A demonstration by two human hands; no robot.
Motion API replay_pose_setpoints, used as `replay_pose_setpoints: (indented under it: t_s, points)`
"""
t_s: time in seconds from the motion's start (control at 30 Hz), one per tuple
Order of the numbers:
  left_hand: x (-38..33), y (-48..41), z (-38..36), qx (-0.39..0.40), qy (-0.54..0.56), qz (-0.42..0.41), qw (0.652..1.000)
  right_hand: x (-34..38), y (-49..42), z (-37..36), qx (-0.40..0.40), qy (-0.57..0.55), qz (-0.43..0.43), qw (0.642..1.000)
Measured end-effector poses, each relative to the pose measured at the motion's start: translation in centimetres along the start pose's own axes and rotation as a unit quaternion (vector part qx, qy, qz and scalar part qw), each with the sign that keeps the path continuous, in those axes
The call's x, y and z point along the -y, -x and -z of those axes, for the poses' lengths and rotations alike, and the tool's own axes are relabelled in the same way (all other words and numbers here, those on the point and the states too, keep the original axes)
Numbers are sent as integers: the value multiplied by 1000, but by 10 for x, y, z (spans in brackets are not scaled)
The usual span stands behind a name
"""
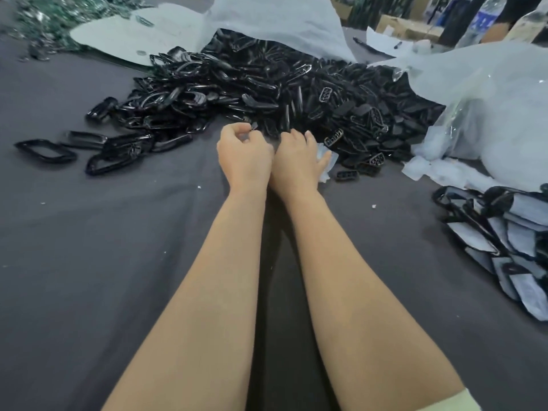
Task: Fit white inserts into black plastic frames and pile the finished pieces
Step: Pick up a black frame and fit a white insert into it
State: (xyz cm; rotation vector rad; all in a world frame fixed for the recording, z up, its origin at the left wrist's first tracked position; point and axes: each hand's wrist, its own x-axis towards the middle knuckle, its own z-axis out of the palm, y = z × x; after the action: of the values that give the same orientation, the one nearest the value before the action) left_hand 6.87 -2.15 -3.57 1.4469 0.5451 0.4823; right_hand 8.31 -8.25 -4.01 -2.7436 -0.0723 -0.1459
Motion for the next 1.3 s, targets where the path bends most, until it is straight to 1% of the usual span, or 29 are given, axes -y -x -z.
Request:
replay_pose_setpoints:
  t_s: [0.07,0.1,0.17,0.23,0.3,0.33,0.4,0.43,0.47,0.5,0.53,0.6,0.63,0.8,0.87,0.97,1.07,1.13,1.23,1.3]
  points:
    - [-1,1,-2,11,6,-4,1000,-3,-2,7,-62,-87,12,994]
    - [-1,3,-4,28,13,-4,1000,-5,0,13,-81,-129,35,988]
    - [-3,10,-10,68,18,-2,998,-12,7,24,-85,-182,94,975]
    - [-5,17,-17,84,8,-8,996,-24,15,35,-74,-189,122,971]
    - [-4,23,-22,80,17,-4,997,-39,20,43,-66,-220,116,966]
    - [-2,25,-24,76,23,-1,997,-46,22,47,-76,-254,96,959]
    - [3,29,-25,81,51,4,995,-60,24,51,-138,-299,17,944]
    - [4,33,-25,86,68,4,994,-68,24,50,-175,-281,-29,943]
    - [6,36,-25,90,80,0,993,-77,24,47,-195,-241,-69,948]
    - [6,38,-24,90,87,-6,992,-85,23,43,-187,-198,-94,958]
    - [6,40,-24,88,92,-13,992,-90,22,40,-159,-158,-108,969]
    - [7,41,-24,81,96,-24,992,-92,21,35,-104,-99,-111,983]
    - [7,41,-24,80,95,-24,992,-91,20,34,-90,-84,-111,986]
    - [11,43,-24,95,79,-27,992,-88,16,30,-61,-78,-124,987]
    - [12,42,-24,103,75,-32,991,-89,16,30,-94,-101,-120,983]
    - [13,41,-25,106,80,-32,991,-91,18,34,-184,-194,-113,957]
    - [14,41,-25,101,89,-24,991,-88,22,36,-230,-358,-112,898]
    - [14,40,-26,98,88,-25,991,-84,23,38,-226,-440,-108,862]
    - [15,40,-26,99,73,-35,992,-81,23,36,-196,-494,-93,842]
    - [15,40,-27,100,69,-38,992,-80,23,34,-169,-513,-78,838]
